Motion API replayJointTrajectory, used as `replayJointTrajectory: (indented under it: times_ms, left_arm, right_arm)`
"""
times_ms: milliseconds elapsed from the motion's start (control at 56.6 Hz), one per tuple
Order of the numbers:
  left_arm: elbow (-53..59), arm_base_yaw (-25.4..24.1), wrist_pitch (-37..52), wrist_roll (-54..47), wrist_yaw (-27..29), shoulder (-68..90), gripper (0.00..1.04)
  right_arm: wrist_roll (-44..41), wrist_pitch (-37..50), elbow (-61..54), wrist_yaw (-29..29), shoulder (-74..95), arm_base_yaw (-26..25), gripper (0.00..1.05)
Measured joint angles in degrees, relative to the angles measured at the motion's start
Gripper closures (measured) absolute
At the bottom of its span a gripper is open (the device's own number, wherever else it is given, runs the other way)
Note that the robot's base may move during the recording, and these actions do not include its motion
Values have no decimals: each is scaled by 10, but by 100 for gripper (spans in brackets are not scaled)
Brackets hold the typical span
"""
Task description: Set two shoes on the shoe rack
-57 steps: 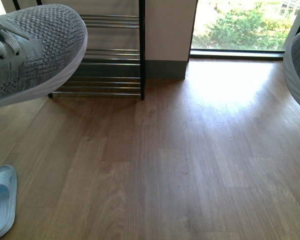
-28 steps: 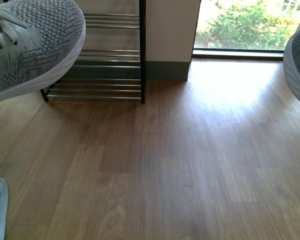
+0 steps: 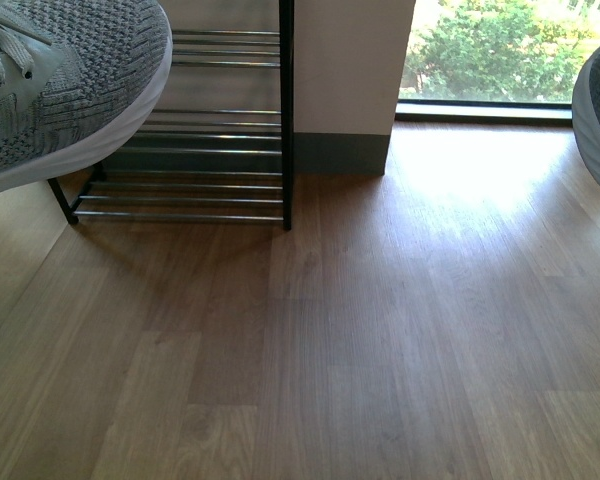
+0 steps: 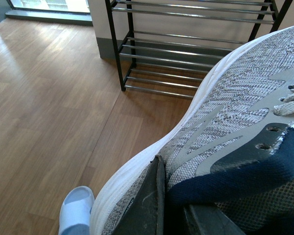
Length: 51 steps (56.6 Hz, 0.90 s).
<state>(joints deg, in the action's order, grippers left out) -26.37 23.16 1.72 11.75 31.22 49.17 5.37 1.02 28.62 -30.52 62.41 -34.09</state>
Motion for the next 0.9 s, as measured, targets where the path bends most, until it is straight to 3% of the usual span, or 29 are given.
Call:
replayJointTrajectory:
  times_ms: [901]
  left_arm:
    - [0,0,0,0,0,0,103]
  right_arm:
    - [0,0,0,-2,0,0,104]
